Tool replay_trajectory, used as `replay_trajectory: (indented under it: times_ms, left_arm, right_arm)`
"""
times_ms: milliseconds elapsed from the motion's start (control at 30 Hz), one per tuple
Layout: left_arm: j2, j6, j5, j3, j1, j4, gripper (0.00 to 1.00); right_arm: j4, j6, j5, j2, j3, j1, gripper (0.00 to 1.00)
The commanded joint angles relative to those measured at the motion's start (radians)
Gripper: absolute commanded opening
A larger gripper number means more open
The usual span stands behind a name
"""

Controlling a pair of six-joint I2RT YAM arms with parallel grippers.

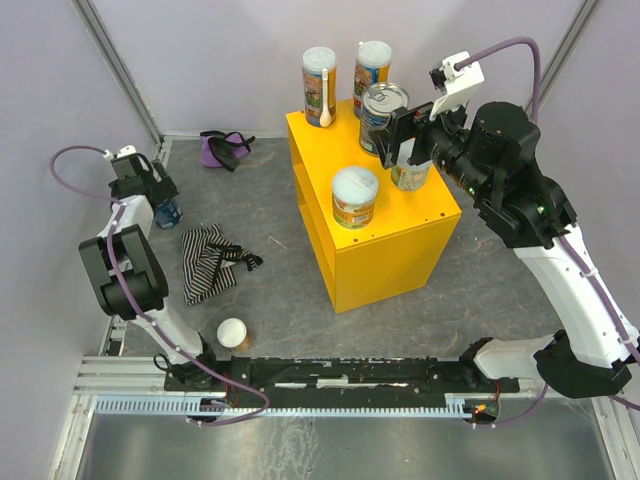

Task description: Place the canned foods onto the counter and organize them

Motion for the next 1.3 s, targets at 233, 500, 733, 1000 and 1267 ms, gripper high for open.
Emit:
replay_trajectory:
  times_ms: [233,500,733,1000,1267]
  left_arm:
    - [-0.001,0.193,0.105,-0.029,-0.242,-0.033,0.68]
    - [-0.013,0.239,0.100,-0.059,-0.415,-0.059,0.65]
    - [-0.105,0.187,0.114,-0.157,-0.483,-0.039,0.63]
    - [-0.267,0.101,0.161,-0.254,-0.513,-0.023,0.63]
    - [-0.325,0.057,0.141,-0.315,-0.528,-0.043,0.75]
  right_arm:
    - [0.023,-0.013,-0.004,-0.006,0.051,0.004,1.00]
    - [-0.038,-0.026,-0.014,0.008,0.112,0.004,1.00]
    - [-0.093,-0.024,-0.031,0.026,0.162,0.004,1.00]
    - [-0.109,-0.011,-0.041,0.045,0.156,0.005,0.99]
    - [-0.101,0.005,-0.061,0.077,0.151,0.004,1.00]
